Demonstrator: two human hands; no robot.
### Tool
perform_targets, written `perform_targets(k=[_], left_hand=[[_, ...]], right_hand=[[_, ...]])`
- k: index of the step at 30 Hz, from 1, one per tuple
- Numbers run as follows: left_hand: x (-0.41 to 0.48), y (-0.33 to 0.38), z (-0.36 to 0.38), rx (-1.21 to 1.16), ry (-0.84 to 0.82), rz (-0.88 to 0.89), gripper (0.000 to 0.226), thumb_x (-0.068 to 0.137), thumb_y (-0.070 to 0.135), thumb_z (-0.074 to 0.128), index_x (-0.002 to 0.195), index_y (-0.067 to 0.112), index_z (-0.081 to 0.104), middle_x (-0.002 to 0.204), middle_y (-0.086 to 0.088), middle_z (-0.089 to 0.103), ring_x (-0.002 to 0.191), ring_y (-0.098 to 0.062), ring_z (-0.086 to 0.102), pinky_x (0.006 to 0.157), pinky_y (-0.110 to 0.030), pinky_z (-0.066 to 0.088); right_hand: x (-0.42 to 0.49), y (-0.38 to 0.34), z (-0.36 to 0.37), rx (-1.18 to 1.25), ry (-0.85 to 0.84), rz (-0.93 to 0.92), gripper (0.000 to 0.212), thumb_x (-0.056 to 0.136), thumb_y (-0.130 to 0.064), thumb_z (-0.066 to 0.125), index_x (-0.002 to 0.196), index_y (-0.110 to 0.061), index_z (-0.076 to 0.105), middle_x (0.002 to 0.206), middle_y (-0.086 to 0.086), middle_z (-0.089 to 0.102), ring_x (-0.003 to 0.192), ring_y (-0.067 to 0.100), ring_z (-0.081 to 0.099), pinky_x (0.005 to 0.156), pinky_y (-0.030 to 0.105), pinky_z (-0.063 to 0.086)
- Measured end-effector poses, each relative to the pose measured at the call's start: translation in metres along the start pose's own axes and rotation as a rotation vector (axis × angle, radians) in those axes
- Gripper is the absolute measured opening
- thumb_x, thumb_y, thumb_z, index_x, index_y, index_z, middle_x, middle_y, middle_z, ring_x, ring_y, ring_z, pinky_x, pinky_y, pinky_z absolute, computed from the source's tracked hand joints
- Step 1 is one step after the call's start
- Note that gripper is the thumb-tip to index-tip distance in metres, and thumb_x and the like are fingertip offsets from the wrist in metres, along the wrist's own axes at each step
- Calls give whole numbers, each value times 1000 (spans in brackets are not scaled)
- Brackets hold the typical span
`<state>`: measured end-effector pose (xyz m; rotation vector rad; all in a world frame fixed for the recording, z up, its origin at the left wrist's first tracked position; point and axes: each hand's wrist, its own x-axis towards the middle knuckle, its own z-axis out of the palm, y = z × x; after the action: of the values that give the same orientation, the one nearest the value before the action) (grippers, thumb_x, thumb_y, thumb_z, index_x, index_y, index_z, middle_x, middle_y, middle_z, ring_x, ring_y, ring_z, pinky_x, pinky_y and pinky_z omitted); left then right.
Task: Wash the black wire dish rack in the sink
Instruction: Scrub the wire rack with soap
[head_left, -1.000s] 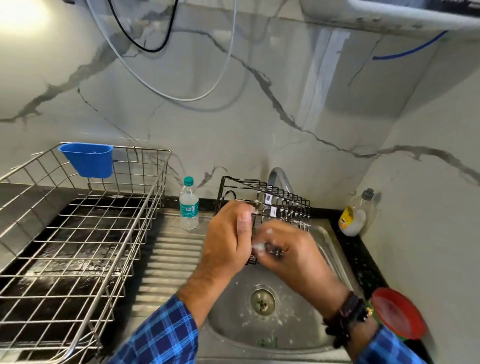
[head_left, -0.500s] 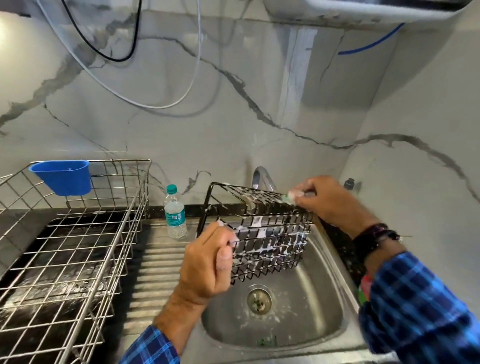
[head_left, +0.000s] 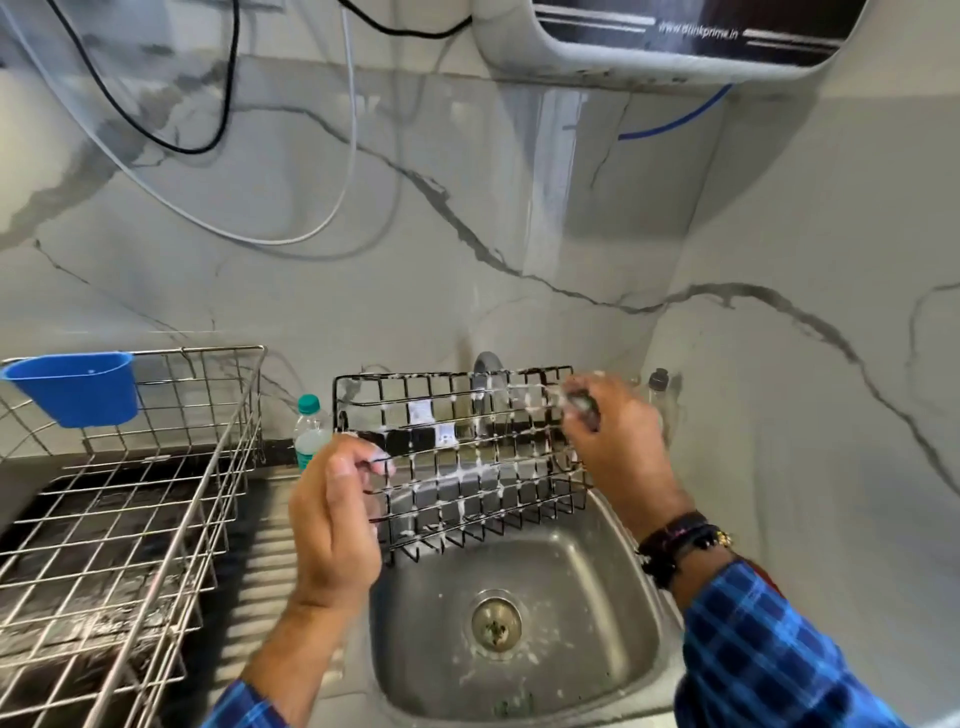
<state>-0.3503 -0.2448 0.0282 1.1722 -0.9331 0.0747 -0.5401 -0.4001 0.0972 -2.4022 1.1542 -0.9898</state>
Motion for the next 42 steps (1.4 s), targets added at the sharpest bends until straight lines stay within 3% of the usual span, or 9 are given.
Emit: perform_targets(k=[1,3,6,8,14,18,26,36,42], left_hand=[[1,0,-1,-13,-3,-12,36,102,36,30,88,31,62,70,5,54,53,-6,42,34,-35,31],[0,3,-1,-43,1,-44,36,101,34,31,87,31,64,71,-13,53,53,-5,42,35,-33,32],[-2,2,-2,-93,43,-148,36,101,27,30,88,22,63,76,-34,52,57,-10,46,42,-22,35],[-3,0,-2,-133,92,-287,35,96,40,34,86,29,66,81,-28,54,65,-24,48,49,-25,37],[6,2,5,-194,259,-562,32,87,49,38,84,29,62,75,11,69,73,-13,54,64,-30,40],[6,-4,10,-185,274,-595,31,98,40,38,83,26,62,69,11,68,63,-11,52,58,-29,36],[2,-2,41,-146,292,-653,38,108,25,34,83,19,62,68,6,65,55,-4,53,45,-17,41],[11,-12,31,-278,316,-829,34,103,26,37,76,24,57,66,7,52,52,-8,36,47,-24,21],[6,-29,22,-286,340,-906,41,95,26,41,60,24,62,64,6,50,45,-11,36,39,-18,21]], right_hand=[[3,7,0,-9,6,86,22,99,-16,59,120,-18,64,107,-4,67,90,5,66,107,7,30],[7,15,0,-27,39,223,22,101,-18,56,121,-15,65,111,0,71,95,10,68,87,-9,-4],[11,27,5,101,73,365,20,100,-18,58,117,-18,69,98,-1,74,82,14,71,109,17,32],[9,29,5,314,73,402,20,98,-17,62,116,-16,70,83,-2,71,63,9,65,80,37,61],[-22,25,10,340,342,150,15,94,-20,62,105,-16,73,76,-7,65,50,0,50,47,11,42],[-45,28,18,96,378,-90,8,89,-6,69,95,-10,73,98,-1,69,80,13,67,72,33,61],[-84,-10,58,62,-24,-482,43,74,5,78,110,-14,63,113,-1,62,102,9,60,89,23,55],[-65,39,32,360,385,310,12,92,-14,68,98,-23,64,92,-6,68,79,-5,62,67,1,44],[-67,60,34,237,46,227,4,87,-19,73,89,-20,70,88,-10,69,80,0,65,71,13,50]])
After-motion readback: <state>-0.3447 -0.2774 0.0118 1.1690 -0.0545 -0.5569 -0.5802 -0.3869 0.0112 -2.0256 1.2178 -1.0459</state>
